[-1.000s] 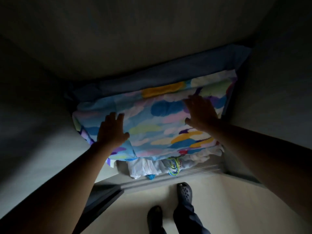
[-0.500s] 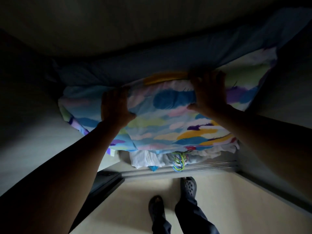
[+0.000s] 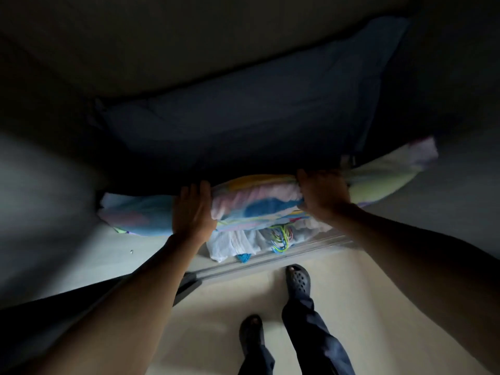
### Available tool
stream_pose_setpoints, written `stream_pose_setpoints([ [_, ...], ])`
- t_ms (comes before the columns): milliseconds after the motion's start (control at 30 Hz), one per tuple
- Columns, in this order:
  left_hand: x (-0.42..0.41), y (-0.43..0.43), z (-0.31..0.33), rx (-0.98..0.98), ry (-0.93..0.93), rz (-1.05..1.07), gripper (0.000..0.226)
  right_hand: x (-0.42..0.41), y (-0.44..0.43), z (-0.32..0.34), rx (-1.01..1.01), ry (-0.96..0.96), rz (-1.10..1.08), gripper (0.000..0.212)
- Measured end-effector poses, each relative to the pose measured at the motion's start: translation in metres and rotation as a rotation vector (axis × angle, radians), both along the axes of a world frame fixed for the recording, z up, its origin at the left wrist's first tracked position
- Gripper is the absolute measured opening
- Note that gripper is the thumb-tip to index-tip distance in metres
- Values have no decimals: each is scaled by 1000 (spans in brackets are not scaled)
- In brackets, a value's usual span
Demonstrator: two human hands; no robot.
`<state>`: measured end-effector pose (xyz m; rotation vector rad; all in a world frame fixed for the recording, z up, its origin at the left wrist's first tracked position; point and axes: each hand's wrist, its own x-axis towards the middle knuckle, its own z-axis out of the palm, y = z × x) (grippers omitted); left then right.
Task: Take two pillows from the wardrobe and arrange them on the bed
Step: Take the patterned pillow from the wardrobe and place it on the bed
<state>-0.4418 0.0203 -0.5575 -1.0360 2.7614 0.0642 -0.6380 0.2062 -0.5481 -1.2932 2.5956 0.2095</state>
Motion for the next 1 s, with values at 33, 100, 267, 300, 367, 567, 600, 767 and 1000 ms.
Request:
stream_pose_setpoints([
  [33,7,7,4,8,0,-7,48,13,13,4,6,-18,-31,48],
  [100,23,20,15,0,13,-74,44,40,43,15,-14,-58,-80,43],
  [267,59,51,72,7,-31,-254,41,109,112,73,-71,-37,-161,45],
  [300,63,59,87,12,-37,-292,42,121,125,87,-67,-37,-177,47],
  [367,69,76,117,57,-35,-351,40,141,152,112,-36,-29,-203,48],
  [567,72,155,180,132,-87,-576,35,182,252,170,25,13,-327,47],
  [600,71,173,185,138,-106,-611,36,187,272,178,32,24,-346,47],
  [767,58,279,203,138,-128,-771,39,204,384,214,56,70,-472,43],
  [1000,22,450,237,123,-15,-974,35,222,559,263,44,149,-679,40],
])
